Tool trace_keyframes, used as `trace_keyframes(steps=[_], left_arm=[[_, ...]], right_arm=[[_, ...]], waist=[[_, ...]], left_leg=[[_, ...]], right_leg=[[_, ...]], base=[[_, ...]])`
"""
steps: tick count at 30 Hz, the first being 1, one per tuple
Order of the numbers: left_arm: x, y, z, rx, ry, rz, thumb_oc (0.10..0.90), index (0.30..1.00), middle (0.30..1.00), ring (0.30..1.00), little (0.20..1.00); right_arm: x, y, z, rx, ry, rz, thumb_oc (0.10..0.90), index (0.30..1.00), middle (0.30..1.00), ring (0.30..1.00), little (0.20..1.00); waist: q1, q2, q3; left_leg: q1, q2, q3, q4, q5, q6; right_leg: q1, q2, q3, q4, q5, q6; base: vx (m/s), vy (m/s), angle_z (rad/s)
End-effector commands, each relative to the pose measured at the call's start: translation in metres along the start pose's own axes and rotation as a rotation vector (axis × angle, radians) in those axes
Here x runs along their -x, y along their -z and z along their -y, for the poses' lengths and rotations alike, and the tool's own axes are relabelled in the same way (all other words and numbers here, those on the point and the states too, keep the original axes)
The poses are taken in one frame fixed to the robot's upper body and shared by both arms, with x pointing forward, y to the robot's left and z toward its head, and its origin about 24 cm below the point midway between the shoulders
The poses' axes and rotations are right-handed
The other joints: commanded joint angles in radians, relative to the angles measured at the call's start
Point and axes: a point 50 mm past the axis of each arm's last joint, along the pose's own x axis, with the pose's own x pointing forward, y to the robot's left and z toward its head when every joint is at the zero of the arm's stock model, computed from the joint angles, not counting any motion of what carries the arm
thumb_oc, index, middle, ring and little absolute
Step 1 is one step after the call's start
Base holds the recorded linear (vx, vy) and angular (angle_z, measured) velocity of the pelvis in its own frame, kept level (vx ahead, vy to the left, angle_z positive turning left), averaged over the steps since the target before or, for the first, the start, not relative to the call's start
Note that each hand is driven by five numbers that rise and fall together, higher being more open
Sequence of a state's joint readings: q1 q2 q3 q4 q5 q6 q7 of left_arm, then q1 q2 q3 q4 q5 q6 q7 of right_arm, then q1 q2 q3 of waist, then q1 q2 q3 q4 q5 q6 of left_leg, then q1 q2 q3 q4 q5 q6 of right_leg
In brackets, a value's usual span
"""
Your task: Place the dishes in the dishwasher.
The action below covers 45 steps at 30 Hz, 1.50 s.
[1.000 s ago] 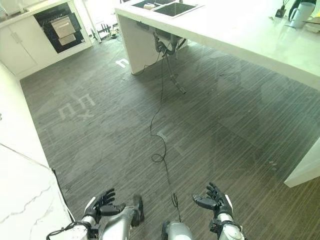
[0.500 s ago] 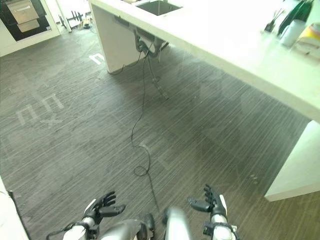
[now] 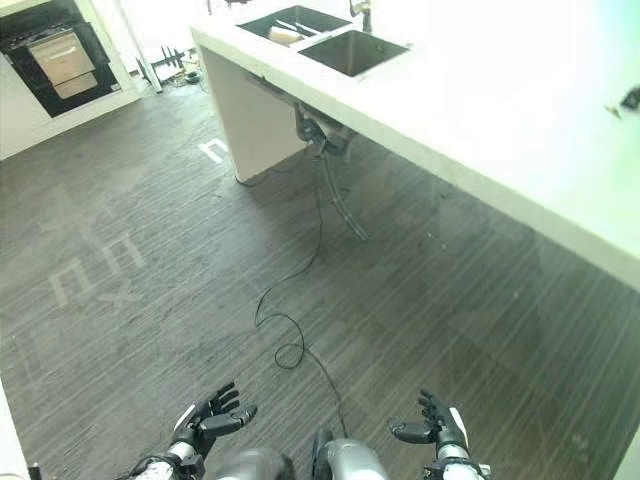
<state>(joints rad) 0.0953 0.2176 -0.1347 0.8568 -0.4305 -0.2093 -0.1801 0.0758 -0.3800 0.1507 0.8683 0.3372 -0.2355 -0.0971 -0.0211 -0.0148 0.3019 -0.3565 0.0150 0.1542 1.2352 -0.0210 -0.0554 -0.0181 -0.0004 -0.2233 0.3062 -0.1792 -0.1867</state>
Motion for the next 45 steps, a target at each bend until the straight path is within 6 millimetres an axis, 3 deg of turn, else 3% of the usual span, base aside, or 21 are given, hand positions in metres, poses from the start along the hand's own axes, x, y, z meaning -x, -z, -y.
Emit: trace_keyframes(steps=[1, 5, 8, 12, 15, 17, 18, 19, 20, 21, 23, 26, 27, 29, 31, 34, 35, 37, 40, 42, 45], left_arm=[[0.004, -0.013, -0.004, 0.01, 0.011, 0.099, 0.8, 0.9, 0.9, 0.9, 0.9], [0.009, -0.002, -0.013, 0.018, -0.026, 0.057, 0.8, 0.9, 0.9, 0.9, 0.9], [0.011, 0.003, -0.016, 0.048, -0.04, 0.052, 0.8, 0.9, 0.9, 0.9, 0.9], [0.012, 0.005, -0.018, 0.058, -0.038, 0.067, 0.8, 0.9, 0.9, 0.9, 0.9], [0.011, 0.002, -0.022, 0.015, -0.036, 0.065, 0.8, 0.9, 0.9, 0.9, 0.9], [0.01, -0.005, -0.023, -0.064, -0.01, 0.083, 0.8, 0.9, 0.9, 0.9, 0.9], [0.009, -0.012, -0.023, -0.087, 0.001, 0.096, 0.8, 0.9, 0.9, 0.9, 0.9], [0.008, -0.015, -0.024, -0.105, -0.006, 0.095, 0.8, 0.9, 0.9, 0.9, 0.9], [0.007, -0.017, -0.025, -0.109, -0.029, 0.09, 0.8, 0.9, 0.9, 0.9, 0.9], [0.007, -0.018, -0.026, -0.107, -0.032, 0.091, 0.8, 0.9, 0.9, 0.9, 0.9], [0.007, -0.019, -0.026, -0.141, -0.014, 0.081, 0.8, 0.9, 0.9, 0.9, 0.9], [0.008, -0.014, -0.026, -0.154, -0.016, 0.055, 0.8, 0.9, 0.9, 0.9, 0.9], [0.007, -0.011, -0.025, -0.152, -0.016, 0.044, 0.8, 0.9, 0.9, 0.9, 0.9], [0.009, -0.004, -0.024, -0.141, -0.028, 0.025, 0.8, 0.9, 0.9, 0.9, 0.9], [0.012, 0.007, -0.024, -0.138, -0.05, -0.005, 0.8, 0.9, 0.9, 0.9, 0.9], [0.014, 0.021, -0.024, -0.119, -0.092, -0.084, 0.8, 0.9, 0.9, 0.9, 0.9], [0.014, 0.026, -0.023, -0.115, -0.098, -0.105, 0.8, 0.9, 0.9, 0.9, 0.9], [0.016, 0.032, -0.02, -0.138, -0.097, -0.121, 0.8, 0.9, 0.9, 0.9, 0.9], [0.016, 0.036, -0.02, -0.117, -0.121, -0.143, 0.8, 0.9, 0.9, 0.9, 0.9], [0.017, 0.035, -0.023, -0.131, -0.12, -0.152, 0.8, 0.9, 0.9, 0.9, 0.9], [0.02, 0.038, -0.027, -0.108, -0.144, -0.158, 0.8, 0.9, 0.9, 0.9, 0.9]], right_arm=[[0.001, -0.024, 0.016, 0.033, 0.019, 0.141, 0.8, 0.9, 0.9, 0.9, 0.9], [0.001, -0.022, 0.011, 0.01, 0.024, 0.122, 0.8, 0.9, 0.9, 0.9, 0.9], [0.002, -0.022, 0.01, 0.019, 0.022, 0.122, 0.8, 0.9, 0.9, 0.9, 0.9], [0.004, -0.019, 0.015, 0.018, 0.045, 0.112, 0.8, 0.9, 0.9, 0.9, 0.9], [0.009, -0.003, 0.016, -0.027, 0.058, 0.067, 0.8, 0.9, 0.9, 0.9, 0.9], [0.011, 0.003, 0.013, -0.049, 0.049, 0.053, 0.8, 0.9, 0.9, 0.9, 0.9], [0.013, 0.006, 0.01, -0.063, 0.048, 0.047, 0.8, 0.9, 0.9, 0.9, 0.9], [0.014, 0.008, 0.009, -0.071, 0.043, 0.041, 0.8, 0.9, 0.9, 0.9, 0.9], [0.014, 0.009, 0.007, -0.06, 0.033, 0.053, 0.8, 0.9, 0.9, 0.9, 0.9], [0.014, 0.008, 0.006, -0.056, 0.031, 0.06, 0.8, 0.9, 0.9, 0.9, 0.9], [0.014, 0.007, 0.009, -0.061, 0.047, 0.076, 0.8, 0.9, 0.9, 0.9, 0.9], [0.015, 0.01, 0.017, -0.068, 0.059, 0.06, 0.8, 0.9, 0.9, 0.9, 0.9], [0.015, 0.012, 0.02, -0.064, 0.061, 0.057, 0.8, 0.9, 0.9, 0.9, 0.9], [0.016, 0.015, 0.022, -0.043, 0.054, 0.056, 0.8, 0.9, 0.9, 0.9, 0.9], [0.015, 0.016, 0.022, -0.048, 0.052, 0.043, 0.8, 0.9, 0.9, 0.9, 0.9], [0.013, 0.019, 0.02, -0.05, 0.053, 0.009, 0.8, 0.9, 0.9, 0.9, 0.9], [0.012, 0.017, 0.019, -0.03, 0.043, 0.012, 0.8, 0.9, 0.9, 0.9, 0.9], [0.01, 0.015, 0.02, 0.003, 0.034, 0.024, 0.8, 0.9, 0.9, 0.9, 0.9], [0.01, 0.016, 0.024, -0.037, 0.054, 0.013, 0.8, 0.9, 0.9, 0.9, 0.9], [0.01, 0.016, 0.026, -0.105, 0.031, 0.009, 0.8, 0.9, 0.9, 0.9, 0.9], [0.007, 0.012, 0.021, -0.105, 0.017, 0.019, 0.8, 0.9, 0.9, 0.9, 0.9]], waist=[[0.007, 0.002, 0.011], [0.078, 0.009, 0.024], [0.094, 0.002, 0.041], [0.074, 0.017, 0.029], [0.069, -0.006, 0.003], [0.06, -0.017, -0.016], [0.045, -0.006, -0.026], [0.038, 0.008, -0.028], [0.025, 0.042, -0.018], [0.019, 0.047, -0.013], [-0.024, 0.057, 0.001], [-0.052, 0.049, 0.012], [-0.069, 0.045, 0.016], [-0.072, 0.042, 0.015], [-0.063, 0.051, 0.008], [-0.073, 0.056, -0.019], [-0.069, 0.053, -0.029], [-0.063, 0.027, -0.033], [-0.037, 0.011, -0.028], [-0.017, 0.012, -0.016], [0.023, 0.027, -0.008]], left_leg=[[0.06, 0.061, 0.016, -0.508, 0.082, -0.006], [-0.065, 0.059, -0.081, -0.825, 0.258, -0.056], [-0.12, 0.097, -0.103, -0.85, 0.281, -0.057], [-0.035, 0.1, -0.064, -0.811, 0.172, -0.023], [0.048, 0.038, -0.02, -0.771, -0.014, 0.037], [0.176, -0.033, -0.002, -0.894, -0.076, 0.113], [0.225, -0.061, 0.009, -0.935, -0.102, 0.157], [0.243, -0.071, -0.002, -0.935, -0.127, 0.175], [0.283, -0.069, -0.024, -0.935, -0.152, 0.191], [0.292, -0.068, -0.028, -0.935, -0.157, 0.192], [0.326, -0.072, -0.061, -0.935, -0.167, 0.185], [0.398, -0.091, -0.084, -0.935, -0.238, 0.177], [0.417, -0.102, -0.09, -0.935, -0.254, 0.176], [0.463, -0.111, -0.087, -0.935, -0.291, 0.167], [0.511, -0.1, -0.073, -0.935, -0.328, 0.155], [0.58, -0.078, -0.076, -0.935, -0.25, 0.109], [0.599, -0.059, -0.055, -0.911, -0.163, 0.07], [0.519, -0.051, -0.045, -0.725, -0.044, 0.022], [0.312, -0.025, -0.045, -0.504, 0.03, -0.002], [0.265, -0.011, -0.056, -0.637, 0.026, 0.02], [0.212, -0.044, -0.158, -0.88, 0.1, -0.003]], right_leg=[[0.037, -0.068, 0.008, -0.006, 0.025, 0.15], [0.089, -0.04, 0.05, -0.006, -0.011, 0.154], [0.117, -0.062, 0.057, -0.006, -0.03, 0.153], [0.167, -0.073, 0.032, -0.006, -0.061, 0.159], [0.237, -0.097, 0.029, 0.019, -0.079, 0.187], [0.211, -0.145, 0.03, 0.188, 0.045, 0.263], [0.138, -0.168, 0.041, 0.385, 0.169, 0.323], [0.075, -0.181, 0.041, 0.507, 0.213, 0.336], [-0.072, -0.184, 0.02, 0.637, 0.2, 0.31], [-0.102, -0.172, 0.015, 0.645, 0.188, 0.305], [-0.193, -0.112, -0.049, 0.477, 0.161, 0.279], [-0.24, -0.146, -0.072, 0.286, 0.209, 0.312], [-0.29, -0.167, -0.077, 0.201, 0.292, 0.32], [-0.315, -0.19, -0.097, 0.144, 0.339, 0.334], [-0.283, -0.19, -0.115, 0.149, 0.274, 0.331], [-0.226, -0.137, -0.098, 0.091, 0.193, 0.275], [-0.176, -0.114, -0.099, 0.03, 0.162, 0.249], [-0.126, -0.111, -0.073, -0.006, 0.128, 0.212], [-0.054, -0.105, -0.037, -0.006, 0.07, 0.178], [-0.005, -0.096, 0.001, -0.006, 0.042, 0.177], [0.028, -0.058, 0.083, -0.006, 0.008, 0.192]], base=[[0.47, 0.031, -0.18], [0.47, 0.167, -0.32], [0.42, 0.334, -0.6], [0.38, 0.368, -0.53], [0.45, 0.386, 0.06], [0.42, 0.561, 0.72], [0.39, 0.591, 0.64], [0.46, 0.666, 0.68], [0.34, 0.418, 0.36], [0.33, 0.274, 0.33], [0.29, 0.041, 0.32], [0.4, 0.006, 1.23], [0.4, -0.024, 0.51], [0.41, -0.057, -0.11], [0.47, -0.117, 0.12], [0.38, -0.165, -0.18], [0.36, -0.201, -0.36], [0.25, -0.178, 0.07], [0.26, -0.1, 0.07], [0.31, 0.087, -0.35], [0.38, 0.228, -0.61]])
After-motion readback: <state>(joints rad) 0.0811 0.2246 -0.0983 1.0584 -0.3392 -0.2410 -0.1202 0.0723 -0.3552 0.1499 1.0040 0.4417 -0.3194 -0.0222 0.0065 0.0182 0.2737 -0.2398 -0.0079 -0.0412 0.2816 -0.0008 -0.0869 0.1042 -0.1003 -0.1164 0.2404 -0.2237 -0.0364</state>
